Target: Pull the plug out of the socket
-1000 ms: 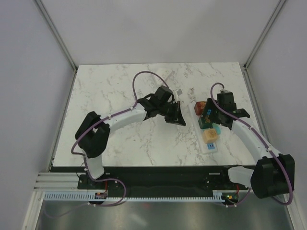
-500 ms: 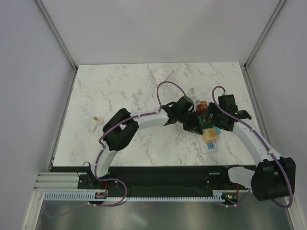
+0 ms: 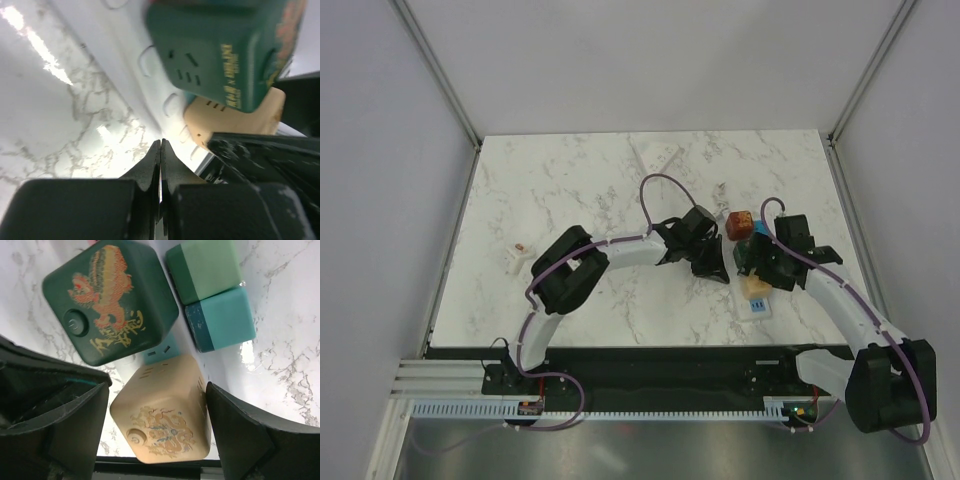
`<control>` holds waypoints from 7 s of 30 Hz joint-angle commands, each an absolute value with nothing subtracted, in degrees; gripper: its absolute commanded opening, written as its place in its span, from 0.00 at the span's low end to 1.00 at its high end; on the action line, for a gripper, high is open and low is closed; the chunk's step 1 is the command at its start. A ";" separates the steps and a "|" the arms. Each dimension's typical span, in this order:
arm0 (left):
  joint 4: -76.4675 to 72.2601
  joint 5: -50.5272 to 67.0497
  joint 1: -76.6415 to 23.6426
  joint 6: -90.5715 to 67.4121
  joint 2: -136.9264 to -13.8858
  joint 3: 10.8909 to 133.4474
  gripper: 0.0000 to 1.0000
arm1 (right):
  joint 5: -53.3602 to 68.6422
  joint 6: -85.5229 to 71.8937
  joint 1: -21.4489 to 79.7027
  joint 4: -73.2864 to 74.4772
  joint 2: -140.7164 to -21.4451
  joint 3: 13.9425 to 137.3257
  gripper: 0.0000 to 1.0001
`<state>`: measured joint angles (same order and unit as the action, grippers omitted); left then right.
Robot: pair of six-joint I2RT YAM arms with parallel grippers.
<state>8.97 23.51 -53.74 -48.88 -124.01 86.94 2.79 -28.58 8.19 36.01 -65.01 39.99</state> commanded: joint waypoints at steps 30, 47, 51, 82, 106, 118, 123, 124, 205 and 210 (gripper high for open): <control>7.47 27.69 -52.56 -48.69 -120.41 83.14 0.02 | -1.04 -33.92 19.15 39.90 -61.52 40.87 0.86; 12.74 22.68 -53.88 -50.89 -125.15 85.08 0.02 | -12.20 -34.45 25.22 39.81 -67.50 44.03 0.66; 15.46 20.31 -54.05 -51.24 -125.33 84.47 0.02 | -13.88 -35.07 26.54 40.78 -67.68 44.74 0.52; 27.07 11.08 -55.55 -49.31 -127.53 87.63 0.02 | -4.66 -36.74 26.19 35.86 -57.57 43.85 0.00; 24.61 15.37 -55.64 -43.69 -119.89 90.96 0.02 | -10.41 -28.13 15.66 47.20 -56.60 55.54 0.00; 22.24 16.79 -46.15 -43.16 -98.04 79.04 0.47 | 18.90 -25.67 8.61 39.73 -62.32 59.32 0.00; 22.59 14.16 -42.37 -42.19 -88.08 73.23 0.61 | 22.13 -23.99 11.50 37.19 -61.52 61.35 0.00; 22.76 13.98 -41.84 -42.19 -86.76 72.34 0.63 | 23.19 -23.99 12.73 36.22 -61.87 61.35 0.00; 46.58 -31.20 -34.01 -37.26 -49.75 74.97 0.84 | 18.37 -33.22 58.36 8.09 -115.67 87.04 0.98; 46.49 -31.47 -34.01 -37.26 -50.36 75.41 0.84 | 14.34 -30.86 54.42 10.79 -105.40 75.62 0.98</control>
